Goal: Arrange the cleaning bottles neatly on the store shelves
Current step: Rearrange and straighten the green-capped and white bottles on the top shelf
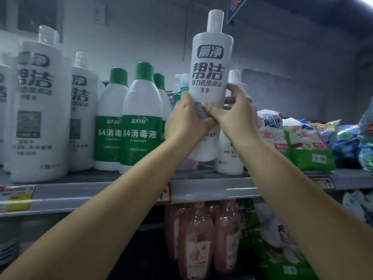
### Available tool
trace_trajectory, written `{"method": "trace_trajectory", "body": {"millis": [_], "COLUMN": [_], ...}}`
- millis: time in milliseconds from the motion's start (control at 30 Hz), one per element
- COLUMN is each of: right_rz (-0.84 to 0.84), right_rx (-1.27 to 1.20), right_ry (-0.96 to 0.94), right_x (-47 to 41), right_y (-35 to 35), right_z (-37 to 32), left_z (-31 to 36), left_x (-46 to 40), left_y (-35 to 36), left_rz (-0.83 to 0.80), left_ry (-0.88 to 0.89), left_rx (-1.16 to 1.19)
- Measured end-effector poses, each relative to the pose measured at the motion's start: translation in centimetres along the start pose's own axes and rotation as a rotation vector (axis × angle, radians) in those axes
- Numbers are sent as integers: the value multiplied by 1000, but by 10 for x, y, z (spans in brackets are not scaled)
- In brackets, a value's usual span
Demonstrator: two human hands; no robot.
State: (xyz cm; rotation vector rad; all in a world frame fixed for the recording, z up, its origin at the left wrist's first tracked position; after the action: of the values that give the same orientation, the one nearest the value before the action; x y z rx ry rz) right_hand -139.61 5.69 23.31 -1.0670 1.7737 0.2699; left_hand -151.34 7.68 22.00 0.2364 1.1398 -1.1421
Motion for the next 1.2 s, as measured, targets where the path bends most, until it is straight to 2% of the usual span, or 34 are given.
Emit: {"method": "trace_trajectory", "body": {"millis": [200,433,600,933,1067,1200], "right_rz": [9,-62,-150,-297,-333,-372], "right_rx": [-155,-388,-493,-562,-575,-525], "right_ry": [-50,-120,-177,-213,-197,-183], "right_x": [0,12,23,36,43,45], "right_y": [-4,30,69,179,233,275], "right_z": [-54,-129,-187,-273,-284,-281], "left_z": [19,11,1,-66,-104,-144], "left_x": [3,20,40,62,67,62], "left_y": [-58,-152,-226,-336,-357,-360], "left_rz": [67,196,277,319,338,276], "left_ry": [22,-4,-58,-200,-282,-319], "left_rx": [-11,-116,-307,-438,-431,-388]}}
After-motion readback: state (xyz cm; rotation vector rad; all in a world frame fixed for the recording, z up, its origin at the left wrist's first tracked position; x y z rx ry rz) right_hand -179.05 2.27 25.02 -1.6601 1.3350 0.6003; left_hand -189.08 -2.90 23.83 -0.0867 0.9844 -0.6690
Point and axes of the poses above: each hand's wrist, its own x-axis away from the middle knuckle, its own y-axis out of the palm, z = x × y, the point moved 6 cm from there along -x, towards the middle knuckle, and after that the axes turned 8 degrees about -z, right-handed, at the moved point
